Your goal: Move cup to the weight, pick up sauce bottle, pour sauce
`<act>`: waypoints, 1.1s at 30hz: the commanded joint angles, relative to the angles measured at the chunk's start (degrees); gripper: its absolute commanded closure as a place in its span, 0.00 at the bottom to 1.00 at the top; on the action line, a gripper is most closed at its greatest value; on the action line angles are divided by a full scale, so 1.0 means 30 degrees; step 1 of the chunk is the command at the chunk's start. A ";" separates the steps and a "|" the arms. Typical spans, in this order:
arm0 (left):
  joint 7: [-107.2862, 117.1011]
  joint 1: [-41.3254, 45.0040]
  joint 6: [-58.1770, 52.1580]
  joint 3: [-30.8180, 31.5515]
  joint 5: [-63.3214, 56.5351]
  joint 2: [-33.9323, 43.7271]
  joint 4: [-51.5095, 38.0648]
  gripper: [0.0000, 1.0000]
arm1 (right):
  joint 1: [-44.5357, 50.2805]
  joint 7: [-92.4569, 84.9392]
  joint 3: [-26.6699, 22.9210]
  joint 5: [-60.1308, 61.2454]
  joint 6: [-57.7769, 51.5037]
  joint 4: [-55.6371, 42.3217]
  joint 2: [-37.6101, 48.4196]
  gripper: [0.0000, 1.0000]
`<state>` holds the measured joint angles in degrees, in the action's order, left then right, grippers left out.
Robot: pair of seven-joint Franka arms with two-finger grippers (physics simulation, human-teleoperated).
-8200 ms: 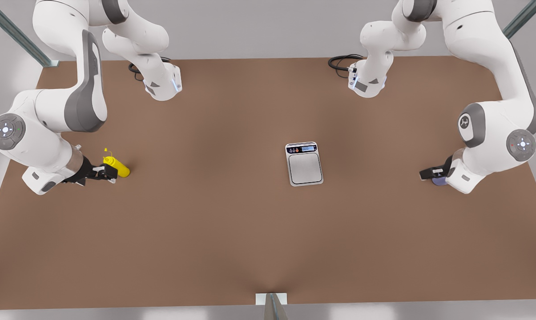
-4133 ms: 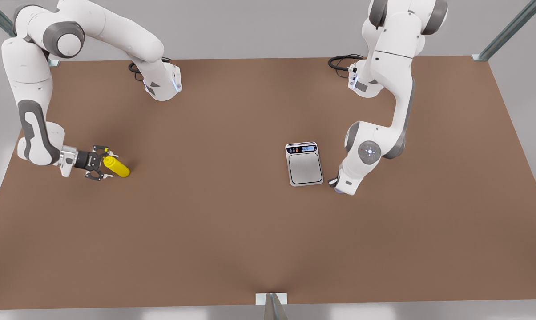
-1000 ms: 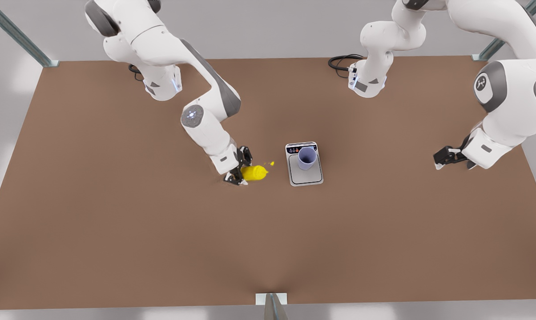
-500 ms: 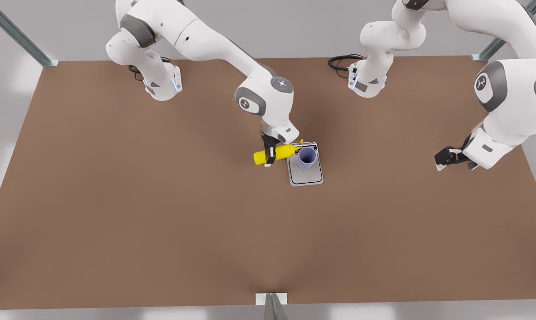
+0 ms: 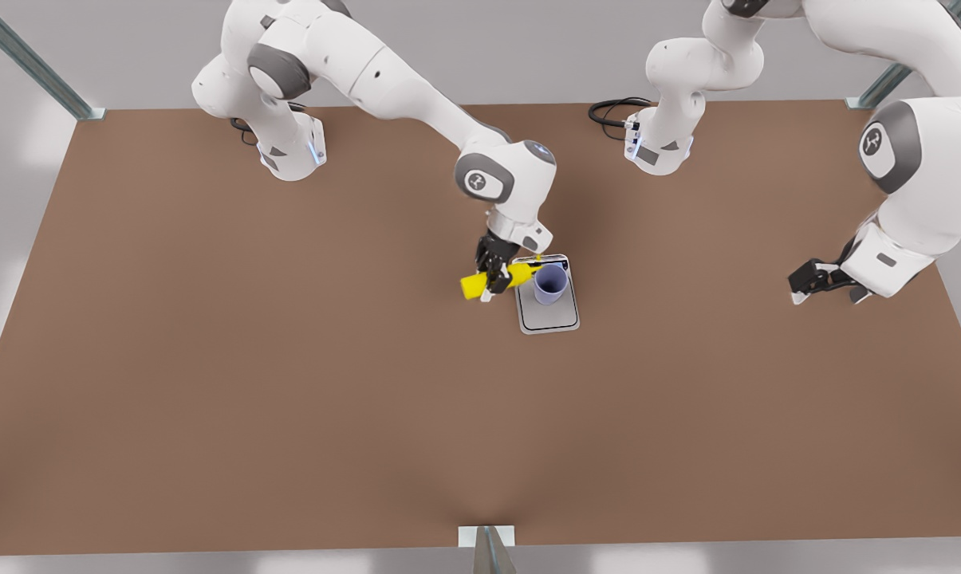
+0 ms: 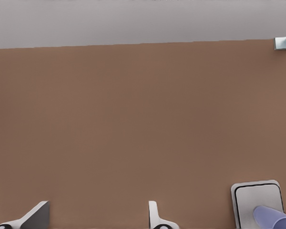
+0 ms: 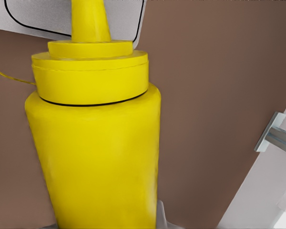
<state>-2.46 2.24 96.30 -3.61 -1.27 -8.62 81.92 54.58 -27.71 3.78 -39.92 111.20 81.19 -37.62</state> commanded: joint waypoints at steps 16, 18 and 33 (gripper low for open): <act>0.0234 0.0073 0.0039 0.0059 0.0160 -0.0263 -0.0030 0.00 | 0.1141 -0.0199 0.0058 -0.2923 -0.2233 -0.0639 -0.1113 0.42; 0.0117 0.0073 -0.0049 0.0059 0.0160 -0.0233 -0.0030 0.00 | 0.1260 -0.0199 0.0058 -0.2953 -0.2467 -0.0668 -0.1142 0.42; 0.0117 0.0073 0.0390 0.0118 0.0160 -0.0380 0.0000 0.00 | 0.1319 -0.0228 -0.0059 -0.3275 -0.2819 -0.2894 -0.2842 0.42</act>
<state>-1.95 2.47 97.47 -3.25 -0.76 -9.76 81.87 58.53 -28.40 3.61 -49.71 102.71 72.43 -46.31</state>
